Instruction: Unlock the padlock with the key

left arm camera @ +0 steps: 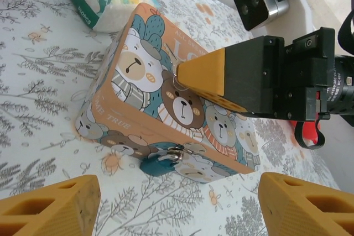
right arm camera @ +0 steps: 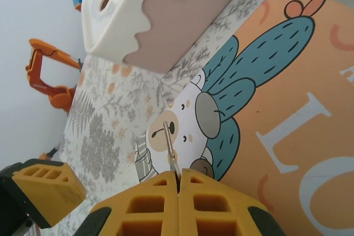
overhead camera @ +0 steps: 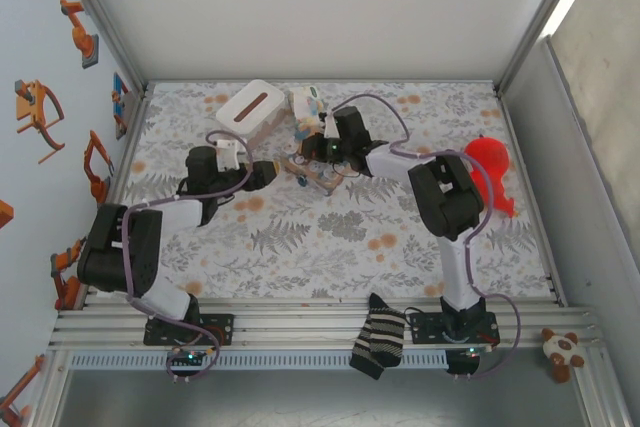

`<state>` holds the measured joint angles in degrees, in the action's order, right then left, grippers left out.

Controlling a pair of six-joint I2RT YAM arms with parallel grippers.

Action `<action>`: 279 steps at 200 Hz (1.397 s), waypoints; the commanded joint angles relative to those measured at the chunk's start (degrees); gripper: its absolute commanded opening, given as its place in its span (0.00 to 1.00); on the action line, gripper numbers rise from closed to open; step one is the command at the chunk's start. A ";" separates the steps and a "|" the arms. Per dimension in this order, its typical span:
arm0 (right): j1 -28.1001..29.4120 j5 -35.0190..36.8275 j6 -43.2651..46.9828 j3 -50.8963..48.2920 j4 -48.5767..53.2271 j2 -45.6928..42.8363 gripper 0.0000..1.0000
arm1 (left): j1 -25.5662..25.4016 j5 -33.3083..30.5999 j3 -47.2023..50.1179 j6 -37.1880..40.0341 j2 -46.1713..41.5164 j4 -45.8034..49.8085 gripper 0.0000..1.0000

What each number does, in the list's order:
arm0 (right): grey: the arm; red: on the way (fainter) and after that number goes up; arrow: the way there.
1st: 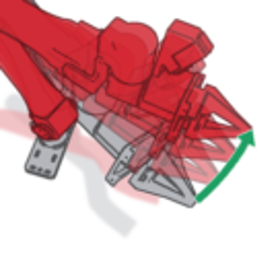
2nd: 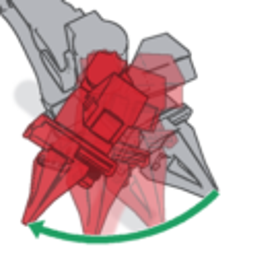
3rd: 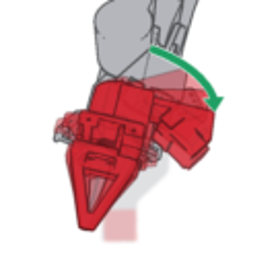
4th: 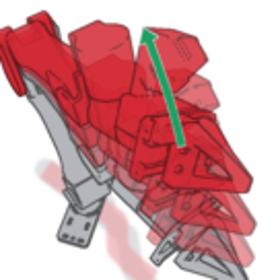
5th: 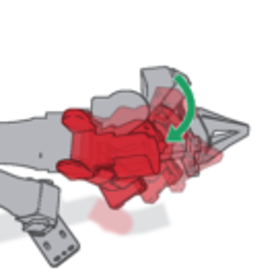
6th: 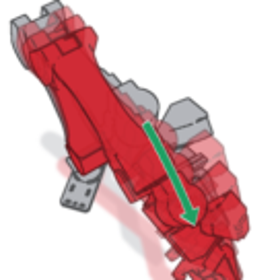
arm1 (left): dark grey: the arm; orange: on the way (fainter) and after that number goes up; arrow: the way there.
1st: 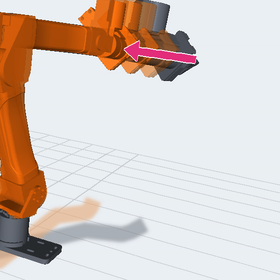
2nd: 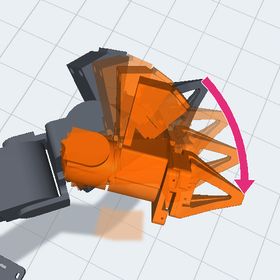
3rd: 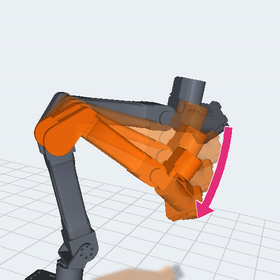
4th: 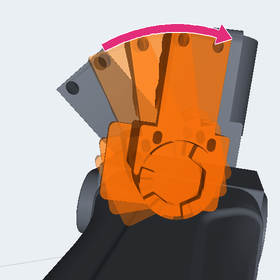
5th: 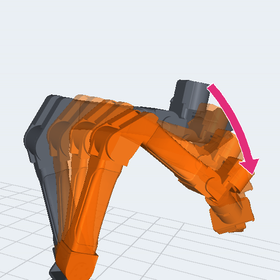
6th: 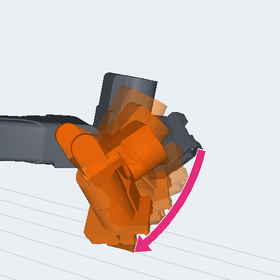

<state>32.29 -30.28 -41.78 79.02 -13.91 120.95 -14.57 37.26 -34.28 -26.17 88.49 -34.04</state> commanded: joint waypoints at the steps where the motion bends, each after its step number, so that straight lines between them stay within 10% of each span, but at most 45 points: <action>1: 2.69 -0.43 -2.61 -6.16 2.12 -0.50 0.00 | -1.07 -1.45 1.94 4.14 -4.62 4.90 0.75; 116: 6.54 2.77 -2.78 -7.04 -0.65 -6.02 0.00 | -9.07 -5.72 16.70 -0.19 -19.06 6.65 0.75; 196: 5.63 4.32 0.76 -6.51 0.89 -8.81 0.00 | -8.54 0.32 17.18 -5.74 -3.28 -13.81 0.67; 279: 5.15 5.00 2.36 -5.46 3.79 -5.64 0.00 | -8.68 1.57 12.82 -1.01 3.51 -12.68 0.61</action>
<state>37.58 -25.91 -40.64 72.18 -11.27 114.21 -23.22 36.60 -19.20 -29.67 90.50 -45.56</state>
